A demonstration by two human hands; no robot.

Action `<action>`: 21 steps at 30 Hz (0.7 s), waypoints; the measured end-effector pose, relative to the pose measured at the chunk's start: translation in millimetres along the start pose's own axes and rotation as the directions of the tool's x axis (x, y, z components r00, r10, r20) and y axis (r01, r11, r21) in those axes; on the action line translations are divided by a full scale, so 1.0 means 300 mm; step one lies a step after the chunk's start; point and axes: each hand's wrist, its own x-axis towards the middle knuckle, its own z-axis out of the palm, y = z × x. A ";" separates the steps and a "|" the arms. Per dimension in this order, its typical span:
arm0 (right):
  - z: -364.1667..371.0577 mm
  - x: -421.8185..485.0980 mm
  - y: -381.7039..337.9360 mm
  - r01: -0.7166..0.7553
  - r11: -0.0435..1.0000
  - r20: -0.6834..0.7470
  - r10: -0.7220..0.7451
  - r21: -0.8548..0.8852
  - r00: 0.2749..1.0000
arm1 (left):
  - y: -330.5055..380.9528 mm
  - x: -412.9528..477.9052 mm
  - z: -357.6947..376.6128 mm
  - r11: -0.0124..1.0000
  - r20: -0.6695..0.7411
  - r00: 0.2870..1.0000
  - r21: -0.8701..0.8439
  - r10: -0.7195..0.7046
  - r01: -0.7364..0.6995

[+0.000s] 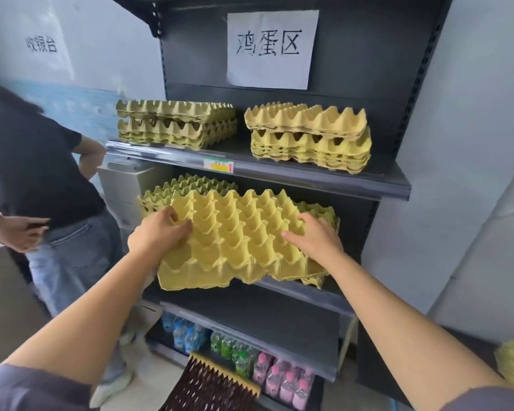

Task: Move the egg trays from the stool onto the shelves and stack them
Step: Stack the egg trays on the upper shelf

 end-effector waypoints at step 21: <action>0.041 0.063 -0.421 0.225 0.974 -0.034 -0.225 -0.015 0.974 | -0.276 0.034 -0.261 0.986 -0.286 0.944 -0.015 -0.162 0.165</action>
